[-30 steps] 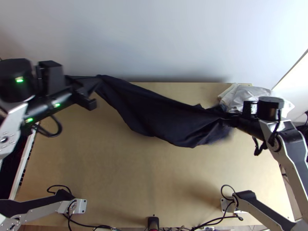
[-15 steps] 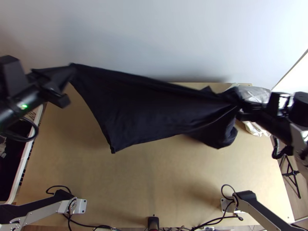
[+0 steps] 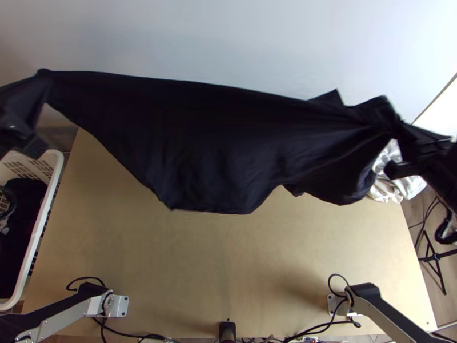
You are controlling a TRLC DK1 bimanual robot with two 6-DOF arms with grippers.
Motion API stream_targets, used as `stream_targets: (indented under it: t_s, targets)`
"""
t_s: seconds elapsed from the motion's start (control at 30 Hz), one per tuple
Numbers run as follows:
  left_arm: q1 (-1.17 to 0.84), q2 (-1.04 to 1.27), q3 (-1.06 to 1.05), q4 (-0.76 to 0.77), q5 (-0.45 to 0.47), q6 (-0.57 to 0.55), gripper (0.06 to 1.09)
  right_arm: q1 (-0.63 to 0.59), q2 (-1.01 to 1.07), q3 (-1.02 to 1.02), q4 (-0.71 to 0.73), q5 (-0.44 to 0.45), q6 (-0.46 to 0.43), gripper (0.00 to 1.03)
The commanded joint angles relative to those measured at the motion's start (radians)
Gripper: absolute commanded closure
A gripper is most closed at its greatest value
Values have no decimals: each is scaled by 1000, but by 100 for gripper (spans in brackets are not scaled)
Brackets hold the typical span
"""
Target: Fold the t-shirt
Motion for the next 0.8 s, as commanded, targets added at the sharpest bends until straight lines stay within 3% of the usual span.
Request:
stream_targets:
  t_s: [0.0, 0.2, 0.43, 0.77]
  targets:
    - [38, -49, 18, 19, -13, 26, 105, 2, -3, 132, 6, 20, -31, 100]
    - [67, -121, 6, -53, -13, 82, 105, 5, -30, 175, -95, 18, -84, 100]
    - [61, -176, -14, -179, 3, 171, 105, 47, -158, 69, -258, -3, -87, 100]
    - [58, -175, -131, -392, 235, 163, 105, 51, -197, -37, -471, -180, -17, 100]
